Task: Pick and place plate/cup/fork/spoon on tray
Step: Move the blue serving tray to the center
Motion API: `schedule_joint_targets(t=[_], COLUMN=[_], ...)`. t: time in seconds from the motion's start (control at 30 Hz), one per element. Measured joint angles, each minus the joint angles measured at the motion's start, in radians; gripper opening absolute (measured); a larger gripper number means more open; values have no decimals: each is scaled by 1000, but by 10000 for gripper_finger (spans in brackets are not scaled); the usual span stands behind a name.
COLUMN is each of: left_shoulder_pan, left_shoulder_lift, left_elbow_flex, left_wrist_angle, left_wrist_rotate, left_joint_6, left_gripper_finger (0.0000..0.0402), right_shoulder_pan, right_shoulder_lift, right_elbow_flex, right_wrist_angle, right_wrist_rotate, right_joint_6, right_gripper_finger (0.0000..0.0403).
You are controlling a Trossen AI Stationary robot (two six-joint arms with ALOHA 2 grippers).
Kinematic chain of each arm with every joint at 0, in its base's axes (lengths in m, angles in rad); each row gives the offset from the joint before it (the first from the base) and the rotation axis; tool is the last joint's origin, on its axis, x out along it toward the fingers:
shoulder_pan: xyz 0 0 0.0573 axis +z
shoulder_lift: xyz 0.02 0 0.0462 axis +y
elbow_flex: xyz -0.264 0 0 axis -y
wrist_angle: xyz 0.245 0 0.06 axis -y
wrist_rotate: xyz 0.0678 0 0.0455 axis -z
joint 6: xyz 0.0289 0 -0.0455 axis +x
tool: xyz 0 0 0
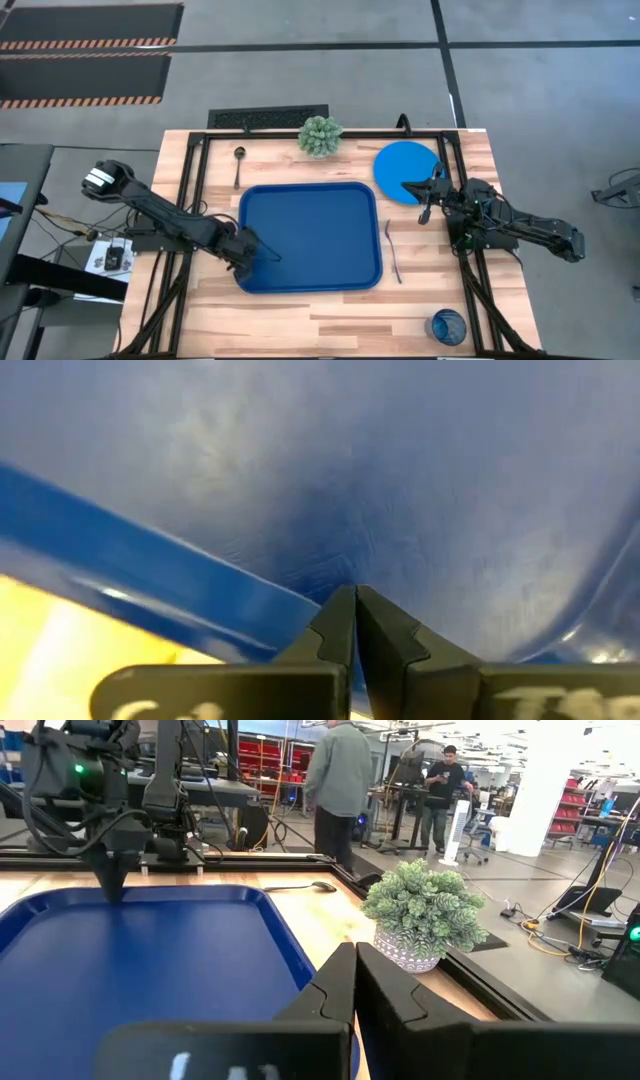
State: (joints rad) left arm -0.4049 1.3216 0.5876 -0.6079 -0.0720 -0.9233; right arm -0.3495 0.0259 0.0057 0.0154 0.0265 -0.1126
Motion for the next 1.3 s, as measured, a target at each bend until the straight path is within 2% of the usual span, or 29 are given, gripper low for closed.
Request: schedule_joint_targets(t=[0.13, 0.27, 0.4, 0.47, 0.53, 0.73, 0.9, 1.13, 1.3], left_shoulder_pan=[33, 119, 233, 262, 282, 305, 308, 324, 327], left_shoulder_lift=[-32, -88, -86, -49, -3, 163, 235, 264, 230], left_elbow_flex=[52, 58, 32, 26, 25, 44, 102, 127, 125], left_wrist_angle=[-78, -48, 154, 272, 314, 336, 343, 348, 340], left_wrist_rotate=[-55, -117, -96, -72, -72, -71, -102, -118, -120], left_joint_6=[-7, -19, 133, 245, 330, 488, 569, 635, 635], left_gripper_finger=[0, 0, 0, 0, 0, 0, 0, 0, 0], right_shoulder_pan=[0, 0, 0, 0, 0, 0, 0, 0, 0], right_shoulder_lift=[0, 0, 0, 0, 0, 0, 0, 0, 0], right_elbow_flex=[0, 0, 0, 0, 0, 0, 0, 0, 0], right_wrist_angle=[0, 0, 2, 4, 6, 10, 11, 13, 14], right_wrist_rotate=[0, 0, 0, 0, 0, 0, 0, 0, 0], right_joint_6=[0, 0, 0, 0, 0, 0, 0, 0, 0], right_gripper_finger=[33, 33, 33, 33, 33, 33, 33, 33, 33])
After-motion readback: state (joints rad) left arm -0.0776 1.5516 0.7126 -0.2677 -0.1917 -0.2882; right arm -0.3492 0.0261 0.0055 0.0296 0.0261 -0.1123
